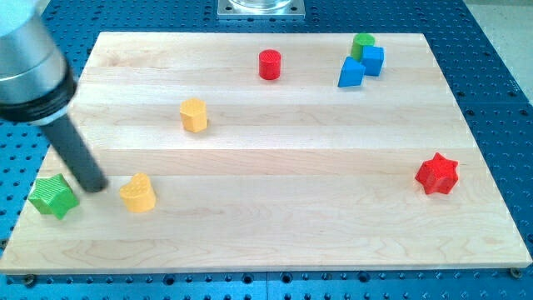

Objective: Move the yellow hexagon to the top right of the green star

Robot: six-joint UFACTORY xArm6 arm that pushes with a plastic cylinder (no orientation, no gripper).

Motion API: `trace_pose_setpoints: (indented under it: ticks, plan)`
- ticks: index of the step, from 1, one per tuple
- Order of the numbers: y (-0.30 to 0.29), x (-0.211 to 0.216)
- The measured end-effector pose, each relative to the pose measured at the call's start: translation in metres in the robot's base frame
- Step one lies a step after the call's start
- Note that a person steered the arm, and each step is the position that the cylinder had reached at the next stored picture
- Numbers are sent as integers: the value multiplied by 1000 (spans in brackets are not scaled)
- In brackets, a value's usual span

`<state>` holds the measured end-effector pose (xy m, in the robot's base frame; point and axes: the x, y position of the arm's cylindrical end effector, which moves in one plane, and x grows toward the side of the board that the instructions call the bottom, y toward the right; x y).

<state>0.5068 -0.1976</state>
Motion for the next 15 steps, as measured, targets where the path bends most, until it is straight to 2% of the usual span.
trace_pose_setpoints:
  ticks: [1,2,4,5,6,7,8,9,10,11,12,13,14,15]
  plan:
    - [76,-1]
    - [127,8]
    - [19,30]
    - [132,-2]
    - [216,-59]
    - [210,-113]
    - [117,-118]
    - [-8,-75]
    - [-21,-39]
    - [12,-125]
    - [-77,-148]
    - [-107,-140]
    - [-107,-128]
    - [-106,-60]
